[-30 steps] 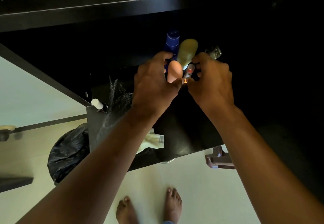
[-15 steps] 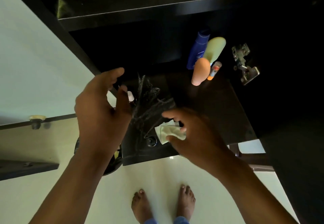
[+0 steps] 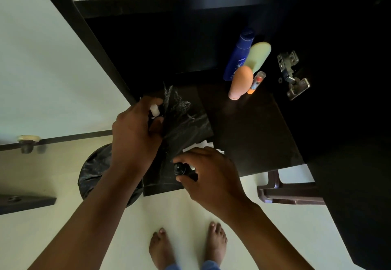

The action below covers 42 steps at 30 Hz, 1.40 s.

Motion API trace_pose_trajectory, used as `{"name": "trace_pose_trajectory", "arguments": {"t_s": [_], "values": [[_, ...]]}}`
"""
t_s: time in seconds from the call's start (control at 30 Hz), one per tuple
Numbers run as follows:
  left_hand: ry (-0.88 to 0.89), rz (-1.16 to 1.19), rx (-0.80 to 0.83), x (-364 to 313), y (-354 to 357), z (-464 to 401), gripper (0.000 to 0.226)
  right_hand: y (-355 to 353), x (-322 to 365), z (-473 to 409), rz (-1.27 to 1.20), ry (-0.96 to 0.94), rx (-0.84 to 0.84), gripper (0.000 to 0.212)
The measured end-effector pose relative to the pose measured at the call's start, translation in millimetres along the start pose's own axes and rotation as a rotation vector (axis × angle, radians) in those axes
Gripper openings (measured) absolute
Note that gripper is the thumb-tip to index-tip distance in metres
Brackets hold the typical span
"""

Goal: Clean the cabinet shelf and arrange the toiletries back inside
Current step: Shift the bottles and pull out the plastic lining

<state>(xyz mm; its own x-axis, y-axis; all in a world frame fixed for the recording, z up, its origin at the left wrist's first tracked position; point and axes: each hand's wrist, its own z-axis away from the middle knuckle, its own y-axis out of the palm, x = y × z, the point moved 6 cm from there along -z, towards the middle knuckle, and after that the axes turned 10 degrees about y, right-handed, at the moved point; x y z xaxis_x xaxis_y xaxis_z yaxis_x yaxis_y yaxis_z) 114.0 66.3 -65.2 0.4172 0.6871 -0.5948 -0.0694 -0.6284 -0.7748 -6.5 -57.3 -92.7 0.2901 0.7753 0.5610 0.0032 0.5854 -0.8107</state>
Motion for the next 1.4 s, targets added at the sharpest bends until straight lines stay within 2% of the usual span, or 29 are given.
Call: {"name": "trace_pose_trajectory", "arguments": {"t_s": [0.13, 0.3, 0.43, 0.6, 0.87, 1.13, 1.4], "values": [[0.007, 0.025, -0.041, -5.2, -4.2, -1.5, 0.025, -10.7, -1.5, 5.1, -0.121, 0.036, -0.035, 0.026], [0.081, 0.131, -0.043, -44.9, -1.1, -7.4, 0.029, -51.9, -26.3, 3.4, -0.242, 0.17, -0.205, 0.018], [0.148, 0.217, 0.02, -81.4, 28.9, -16.4, 0.029, -78.1, -69.2, -3.4, -0.278, 0.306, -0.373, 0.015], [0.221, 0.298, 0.122, -112.2, 82.7, -21.0, 0.029, -96.2, -118.5, -13.7, -0.255, 0.42, -0.511, 0.025], [0.212, 0.247, 0.138, -137.8, 117.6, -23.7, 0.035, -109.8, -137.2, -25.8, -0.184, 0.482, -0.553, 0.03], [0.191, 0.208, 0.108, -139.8, 121.9, -18.6, 0.031, -104.5, -134.4, -29.3, -0.185, 0.506, -0.547, 0.022], [0.21, 0.187, 0.096, -141.3, 120.7, -15.2, 0.043, -99.4, -136.5, -25.6, -0.171, 0.499, -0.514, 0.037]]}}
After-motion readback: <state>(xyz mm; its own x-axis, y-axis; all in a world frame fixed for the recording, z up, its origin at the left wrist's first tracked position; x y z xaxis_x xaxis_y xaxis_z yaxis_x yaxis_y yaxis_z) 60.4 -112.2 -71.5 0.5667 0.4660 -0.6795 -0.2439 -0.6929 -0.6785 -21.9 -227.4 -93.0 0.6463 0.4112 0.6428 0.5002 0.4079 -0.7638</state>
